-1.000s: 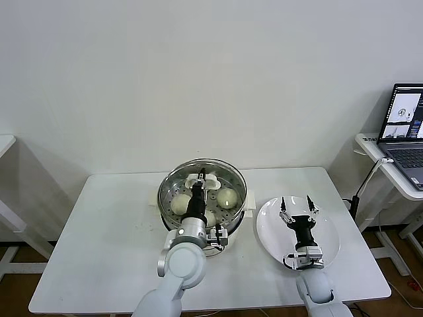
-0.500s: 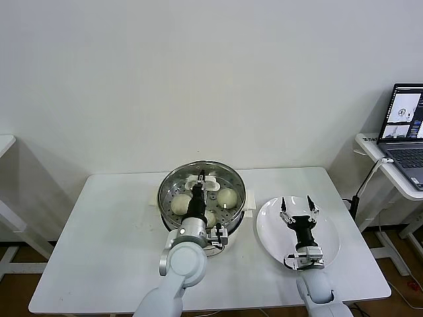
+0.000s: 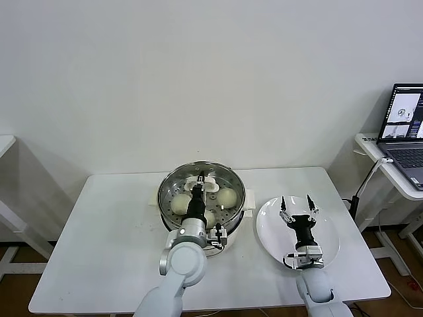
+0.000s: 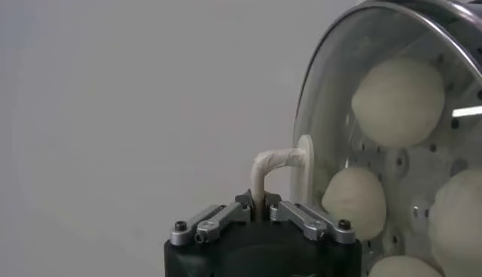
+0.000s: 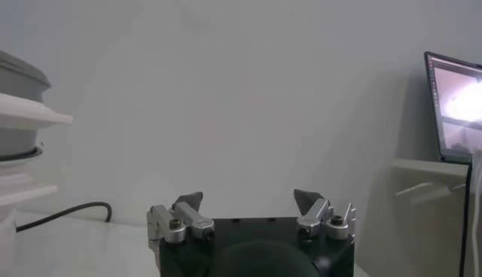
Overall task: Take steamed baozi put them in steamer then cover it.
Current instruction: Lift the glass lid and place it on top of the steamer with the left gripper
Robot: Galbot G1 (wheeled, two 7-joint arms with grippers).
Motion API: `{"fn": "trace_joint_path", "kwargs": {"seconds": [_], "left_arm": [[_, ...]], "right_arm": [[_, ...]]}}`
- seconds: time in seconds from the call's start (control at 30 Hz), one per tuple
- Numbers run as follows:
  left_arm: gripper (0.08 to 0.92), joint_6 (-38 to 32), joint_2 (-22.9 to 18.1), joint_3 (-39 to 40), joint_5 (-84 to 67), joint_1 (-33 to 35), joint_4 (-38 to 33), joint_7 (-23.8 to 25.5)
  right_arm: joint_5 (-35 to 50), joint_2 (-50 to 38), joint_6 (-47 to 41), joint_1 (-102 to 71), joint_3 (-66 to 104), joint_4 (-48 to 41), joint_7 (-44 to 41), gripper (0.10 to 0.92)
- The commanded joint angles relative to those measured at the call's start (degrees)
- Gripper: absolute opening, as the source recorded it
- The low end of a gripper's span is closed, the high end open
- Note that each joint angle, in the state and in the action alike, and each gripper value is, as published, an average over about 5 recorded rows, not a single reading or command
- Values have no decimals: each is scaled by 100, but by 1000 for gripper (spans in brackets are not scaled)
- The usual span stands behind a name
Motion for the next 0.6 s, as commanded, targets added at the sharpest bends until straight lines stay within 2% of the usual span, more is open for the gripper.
{"fn": "trace_joint_path", "kwargs": {"seconds": [0.03,0.4,0.6], "left_arm": [[187,-23,-3,-39,41,36,33,-8],[194,-70,-46,-63,60,113,-6,-7],[332,-63,-40,-52,20,181,-184,-37]], "right_arm": [[5,8,1,28,-6,-5,5,823],[22,5,-5,39,-20,9,8,823],[21,-3,-15,19,-29,40,4,823]]}}
